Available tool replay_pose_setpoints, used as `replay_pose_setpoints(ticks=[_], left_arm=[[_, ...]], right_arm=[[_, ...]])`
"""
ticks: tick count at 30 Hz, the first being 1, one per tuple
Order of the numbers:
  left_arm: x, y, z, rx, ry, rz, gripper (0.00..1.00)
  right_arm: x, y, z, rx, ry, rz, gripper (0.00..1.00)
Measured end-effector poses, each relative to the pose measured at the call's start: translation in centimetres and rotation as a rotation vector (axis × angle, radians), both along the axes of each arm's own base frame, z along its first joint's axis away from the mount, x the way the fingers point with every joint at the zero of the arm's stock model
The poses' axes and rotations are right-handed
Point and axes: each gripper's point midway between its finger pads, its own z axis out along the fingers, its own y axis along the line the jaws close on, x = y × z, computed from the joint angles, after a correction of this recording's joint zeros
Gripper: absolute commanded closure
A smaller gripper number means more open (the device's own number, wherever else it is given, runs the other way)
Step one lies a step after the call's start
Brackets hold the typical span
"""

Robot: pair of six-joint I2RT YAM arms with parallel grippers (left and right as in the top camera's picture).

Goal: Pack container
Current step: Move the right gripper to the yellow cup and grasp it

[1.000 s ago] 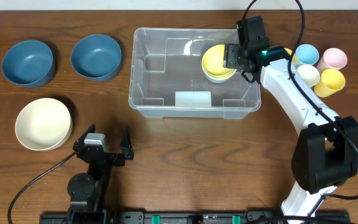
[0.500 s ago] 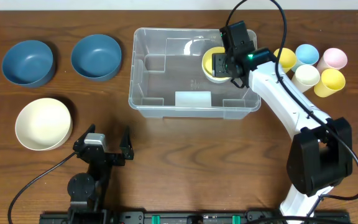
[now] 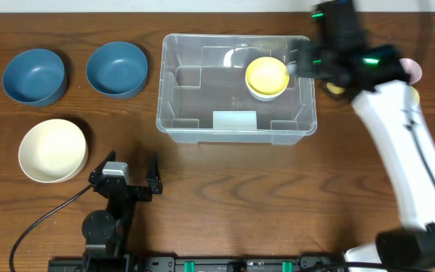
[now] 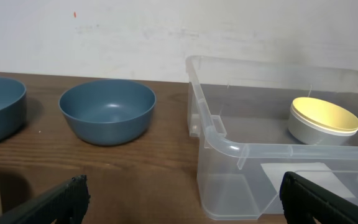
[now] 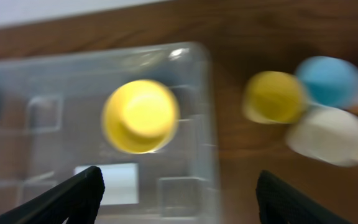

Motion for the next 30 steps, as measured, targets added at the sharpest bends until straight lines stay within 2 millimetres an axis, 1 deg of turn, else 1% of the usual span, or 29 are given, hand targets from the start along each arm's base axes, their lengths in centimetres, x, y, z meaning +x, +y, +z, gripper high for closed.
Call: replay_pose_setpoints(ticks=[1, 3, 7, 8, 11, 12, 13, 15, 17, 19, 22, 25, 30], left_arm=[[0.0, 0.0, 0.0, 0.0, 0.0, 0.0, 0.02], [0.0, 0.0, 0.0, 0.0, 0.0, 0.0, 0.02], [0.0, 0.0, 0.0, 0.0, 0.0, 0.0, 0.02], [0.0, 0.0, 0.0, 0.0, 0.0, 0.0, 0.02], [0.0, 0.0, 0.0, 0.0, 0.0, 0.0, 0.02], [0.0, 0.0, 0.0, 0.0, 0.0, 0.0, 0.02], [0.0, 0.0, 0.0, 0.0, 0.0, 0.0, 0.02], [0.0, 0.0, 0.0, 0.0, 0.0, 0.0, 0.02], [0.0, 0.0, 0.0, 0.0, 0.0, 0.0, 0.02], [0.0, 0.0, 0.0, 0.0, 0.0, 0.0, 0.02], [0.0, 0.0, 0.0, 0.0, 0.0, 0.0, 0.02], [0.0, 0.0, 0.0, 0.0, 0.0, 0.0, 0.02], [0.0, 0.0, 0.0, 0.0, 0.0, 0.0, 0.02]], right_arm=[[-0.3, -1.6, 0.3, 0.003, 0.004, -0.041, 0.2], [-0.9, -5.2, 0.0, 0.004, 0.039, -0.137, 0.21], [-1.5, -10.8, -2.1, 0.008, 0.124, -0.293, 0.2], [-1.6, -12.5, -2.9, 0.012, 0.15, -0.339, 0.2], [-1.9, -15.7, -4.7, 0.021, 0.205, -0.426, 0.2], [-1.9, -16.4, -5.3, 0.025, 0.222, -0.447, 0.19], [-2.0, -17.5, -6.2, 0.03, 0.247, -0.476, 0.2], [-2.0, -18.7, -7.5, 0.043, 0.281, -0.505, 0.2], [-2.0, -19.6, -9.2, 0.069, 0.327, -0.526, 0.21], [-2.0, -20.0, -10.6, 0.092, 0.364, -0.534, 0.21], [-1.8, -20.0, -12.6, 0.113, 0.416, -0.533, 0.21], [-1.6, -19.9, -13.9, 0.121, 0.445, -0.528, 0.23], [-1.2, -19.9, -14.8, 0.124, 0.457, -0.528, 0.28]])
